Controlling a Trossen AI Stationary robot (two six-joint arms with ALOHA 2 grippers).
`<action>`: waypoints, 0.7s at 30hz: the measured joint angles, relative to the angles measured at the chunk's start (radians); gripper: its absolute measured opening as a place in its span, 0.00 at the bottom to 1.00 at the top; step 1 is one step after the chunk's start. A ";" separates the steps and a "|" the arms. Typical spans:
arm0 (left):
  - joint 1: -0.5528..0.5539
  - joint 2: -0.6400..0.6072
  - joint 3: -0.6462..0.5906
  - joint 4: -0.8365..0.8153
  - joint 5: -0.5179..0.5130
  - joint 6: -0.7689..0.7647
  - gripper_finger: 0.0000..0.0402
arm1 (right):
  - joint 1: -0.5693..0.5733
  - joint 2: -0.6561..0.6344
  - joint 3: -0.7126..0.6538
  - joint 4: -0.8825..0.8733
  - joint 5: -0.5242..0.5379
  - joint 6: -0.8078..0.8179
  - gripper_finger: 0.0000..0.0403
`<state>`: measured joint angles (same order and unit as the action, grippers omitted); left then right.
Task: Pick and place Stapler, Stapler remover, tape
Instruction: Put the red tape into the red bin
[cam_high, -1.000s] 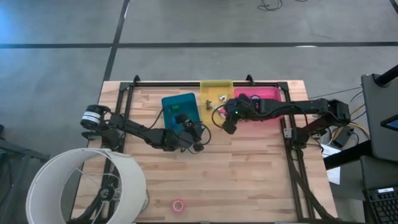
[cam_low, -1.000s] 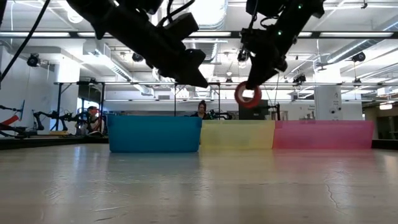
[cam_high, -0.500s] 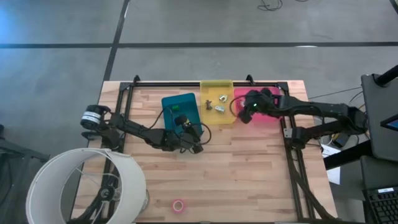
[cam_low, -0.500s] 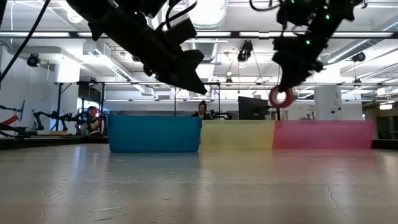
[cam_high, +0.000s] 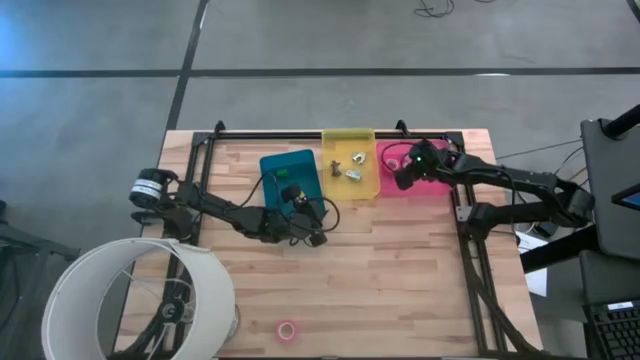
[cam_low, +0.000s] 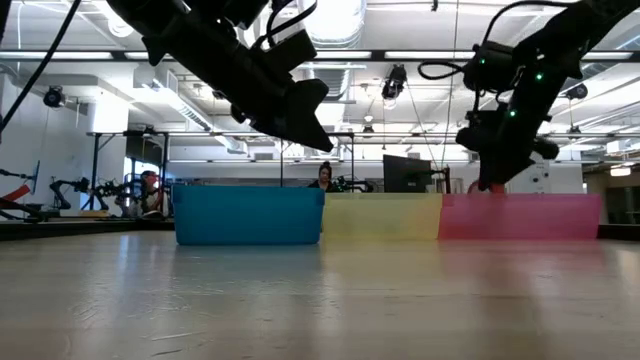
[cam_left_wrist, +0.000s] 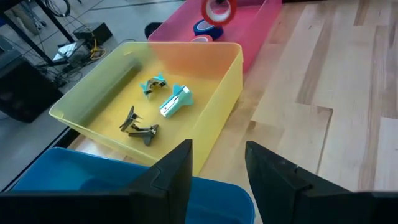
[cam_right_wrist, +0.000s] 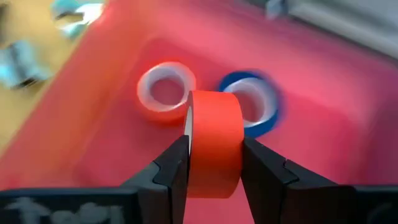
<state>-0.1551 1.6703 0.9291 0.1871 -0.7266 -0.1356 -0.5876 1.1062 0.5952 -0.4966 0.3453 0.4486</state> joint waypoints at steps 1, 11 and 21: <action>0.000 0.000 0.000 0.000 0.000 0.000 0.38 | -0.006 0.006 -0.001 0.004 -0.049 -0.005 0.30; 0.000 0.000 0.000 0.000 0.005 0.000 0.37 | -0.008 0.107 -0.028 0.016 -0.160 0.001 0.32; 0.000 0.000 0.000 0.000 0.006 0.000 0.37 | -0.009 0.177 -0.028 0.016 -0.226 -0.072 0.34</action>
<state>-0.1551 1.6703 0.9291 0.1867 -0.7204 -0.1353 -0.5968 1.2835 0.5672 -0.4810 0.1193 0.3762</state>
